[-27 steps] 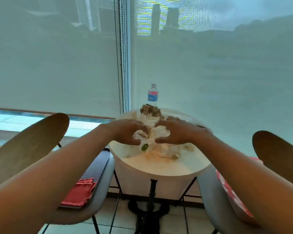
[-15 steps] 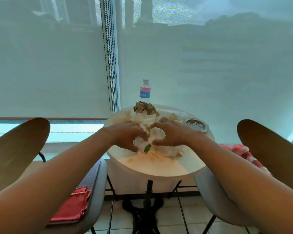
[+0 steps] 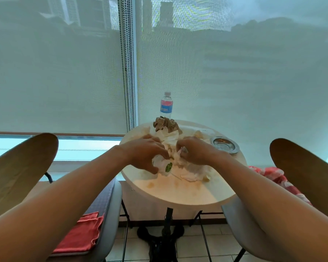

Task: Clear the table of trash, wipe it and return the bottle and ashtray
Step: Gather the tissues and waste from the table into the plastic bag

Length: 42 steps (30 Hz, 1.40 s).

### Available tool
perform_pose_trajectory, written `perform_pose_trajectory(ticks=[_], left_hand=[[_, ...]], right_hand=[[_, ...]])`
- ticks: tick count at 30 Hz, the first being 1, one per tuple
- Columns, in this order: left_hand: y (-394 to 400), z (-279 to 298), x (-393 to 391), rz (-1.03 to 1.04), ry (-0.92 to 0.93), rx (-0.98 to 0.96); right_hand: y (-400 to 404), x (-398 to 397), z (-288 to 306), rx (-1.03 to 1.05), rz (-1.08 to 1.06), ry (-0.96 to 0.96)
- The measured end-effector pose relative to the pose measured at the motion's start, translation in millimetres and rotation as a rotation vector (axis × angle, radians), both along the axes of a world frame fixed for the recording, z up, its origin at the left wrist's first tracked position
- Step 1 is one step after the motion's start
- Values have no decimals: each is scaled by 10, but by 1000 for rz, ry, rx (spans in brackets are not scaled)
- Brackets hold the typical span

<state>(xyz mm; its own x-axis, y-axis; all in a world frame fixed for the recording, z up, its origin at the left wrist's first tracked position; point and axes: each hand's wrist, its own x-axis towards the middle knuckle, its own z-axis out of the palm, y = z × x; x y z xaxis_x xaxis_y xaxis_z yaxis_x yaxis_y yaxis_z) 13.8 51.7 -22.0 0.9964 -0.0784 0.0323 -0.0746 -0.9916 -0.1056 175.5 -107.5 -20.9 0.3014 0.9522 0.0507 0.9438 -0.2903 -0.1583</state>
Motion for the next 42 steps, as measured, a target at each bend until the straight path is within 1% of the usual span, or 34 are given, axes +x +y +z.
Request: perform_pose_trajectory(ticks=[5, 10, 13, 16, 21, 30, 34, 38, 42], left_hand=[[-10, 50, -24, 7, -47, -28], [-45, 105, -42, 37, -26, -17], [-72, 123, -32, 44, -34, -10], [-93, 136, -19, 45, -40, 3], [-92, 132, -4, 51, -67, -16], [-68, 218, -24, 73, -42, -28], [-64, 254, -48, 79, -50, -22], [-50, 272, -60, 78, -59, -17], [-3, 272, -79, 84, -74, -26]], right_hand=[[-29, 64, 105, 67, 11, 30], [-58, 132, 222, 75, 16, 15], [-35, 217, 184, 80, 13, -15], [-55, 229, 193, 108, -13, 29], [-63, 265, 229, 229, -1, 81], [-49, 317, 362, 344, -21, 88], [-84, 318, 449, 383, -29, 162], [-61, 323, 495, 468, -27, 251], [-20, 352, 546, 474, -27, 206]])
